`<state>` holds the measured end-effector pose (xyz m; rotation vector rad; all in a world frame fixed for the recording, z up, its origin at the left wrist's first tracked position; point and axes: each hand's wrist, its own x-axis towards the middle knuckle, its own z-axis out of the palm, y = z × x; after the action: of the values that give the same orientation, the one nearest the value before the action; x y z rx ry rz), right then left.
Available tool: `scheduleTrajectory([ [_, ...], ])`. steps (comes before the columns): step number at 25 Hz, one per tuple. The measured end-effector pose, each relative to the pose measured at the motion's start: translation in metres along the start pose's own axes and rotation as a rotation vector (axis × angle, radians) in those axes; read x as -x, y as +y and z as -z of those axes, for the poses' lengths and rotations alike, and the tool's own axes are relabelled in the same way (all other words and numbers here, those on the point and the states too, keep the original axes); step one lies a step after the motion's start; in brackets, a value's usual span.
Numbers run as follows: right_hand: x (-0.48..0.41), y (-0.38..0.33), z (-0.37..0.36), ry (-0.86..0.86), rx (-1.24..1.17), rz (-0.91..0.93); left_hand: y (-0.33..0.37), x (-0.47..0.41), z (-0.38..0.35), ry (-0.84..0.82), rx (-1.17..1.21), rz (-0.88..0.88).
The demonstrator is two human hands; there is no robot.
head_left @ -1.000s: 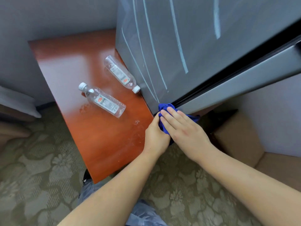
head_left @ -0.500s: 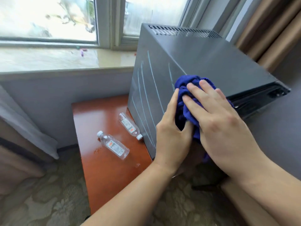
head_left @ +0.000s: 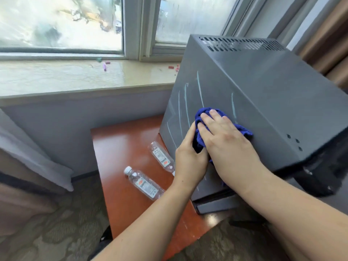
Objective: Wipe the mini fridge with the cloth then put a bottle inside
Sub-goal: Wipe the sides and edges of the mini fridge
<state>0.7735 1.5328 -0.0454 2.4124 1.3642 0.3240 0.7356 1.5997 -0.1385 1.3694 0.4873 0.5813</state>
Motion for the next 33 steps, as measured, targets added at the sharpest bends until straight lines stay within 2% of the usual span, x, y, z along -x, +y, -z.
scheduleTrajectory([
  [5,-0.104,-0.002,0.028,-0.049,0.033,-0.005,0.014,-0.1,0.036,0.003,0.005,-0.031],
  [9,-0.186,0.002,0.047,0.016,0.065,-0.022,0.035,-0.18,0.061,0.0,0.013,-0.07],
  [13,-0.202,0.01,0.062,0.021,0.024,-0.05,0.05,-0.203,0.072,-0.044,-0.005,-0.097],
  [17,-0.161,0.012,0.063,0.12,0.001,-0.108,0.06,-0.175,0.065,-0.097,0.008,-0.091],
  [20,-0.111,0.021,0.065,0.164,-0.03,-0.147,0.071,-0.133,0.05,-0.133,-0.03,-0.149],
  [25,0.005,0.03,0.071,0.16,-0.083,-0.224,0.077,-0.035,0.014,-0.241,-0.041,-0.23],
  [29,0.096,0.032,0.068,0.117,-0.047,-0.202,0.069,0.046,-0.011,-0.327,-0.048,-0.229],
  [33,0.132,0.031,0.064,0.106,-0.039,-0.168,0.065,0.082,-0.023,-0.332,-0.02,-0.184],
])
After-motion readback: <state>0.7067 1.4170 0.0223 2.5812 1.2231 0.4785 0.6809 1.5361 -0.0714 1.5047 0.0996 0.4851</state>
